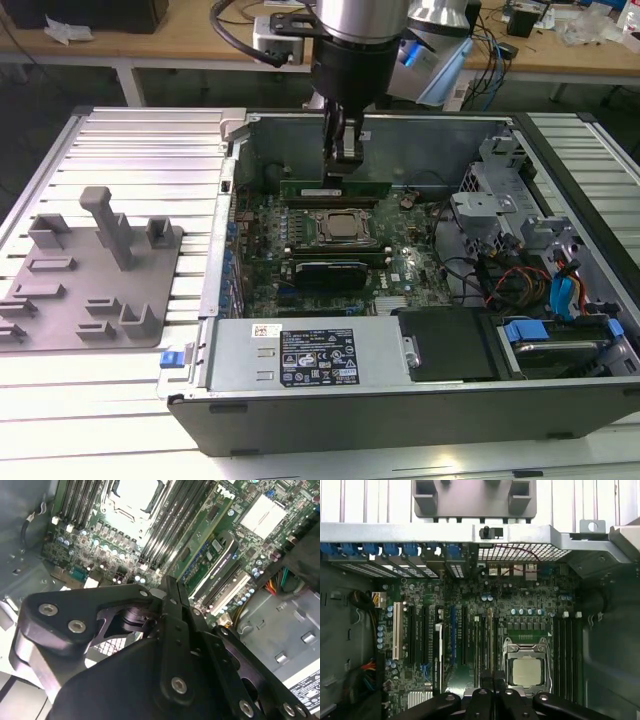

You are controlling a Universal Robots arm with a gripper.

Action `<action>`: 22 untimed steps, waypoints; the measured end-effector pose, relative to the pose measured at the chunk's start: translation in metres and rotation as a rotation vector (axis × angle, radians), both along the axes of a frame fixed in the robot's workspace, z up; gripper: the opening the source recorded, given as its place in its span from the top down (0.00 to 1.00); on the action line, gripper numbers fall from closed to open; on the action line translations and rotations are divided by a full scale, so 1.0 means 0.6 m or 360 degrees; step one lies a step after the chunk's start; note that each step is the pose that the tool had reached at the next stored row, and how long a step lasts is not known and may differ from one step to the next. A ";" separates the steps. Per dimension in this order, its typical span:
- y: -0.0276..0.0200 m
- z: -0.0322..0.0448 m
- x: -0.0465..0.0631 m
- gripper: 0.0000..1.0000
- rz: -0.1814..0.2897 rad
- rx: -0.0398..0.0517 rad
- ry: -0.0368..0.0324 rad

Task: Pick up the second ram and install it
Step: 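Pick up the second ram and move it above second insertion slot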

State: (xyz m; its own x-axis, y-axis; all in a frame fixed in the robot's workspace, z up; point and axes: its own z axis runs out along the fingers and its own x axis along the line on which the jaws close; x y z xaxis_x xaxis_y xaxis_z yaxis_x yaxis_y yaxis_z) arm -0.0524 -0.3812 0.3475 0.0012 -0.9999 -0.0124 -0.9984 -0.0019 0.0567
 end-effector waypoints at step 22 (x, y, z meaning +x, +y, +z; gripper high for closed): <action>0.0061 -0.035 0.011 0.91 0.0000 0.0001 0.0000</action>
State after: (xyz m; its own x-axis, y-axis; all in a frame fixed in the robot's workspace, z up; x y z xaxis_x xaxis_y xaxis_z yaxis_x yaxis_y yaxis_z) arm -0.0456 -0.3776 0.3266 0.0013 -0.9999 -0.0132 -0.9984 -0.0020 0.0568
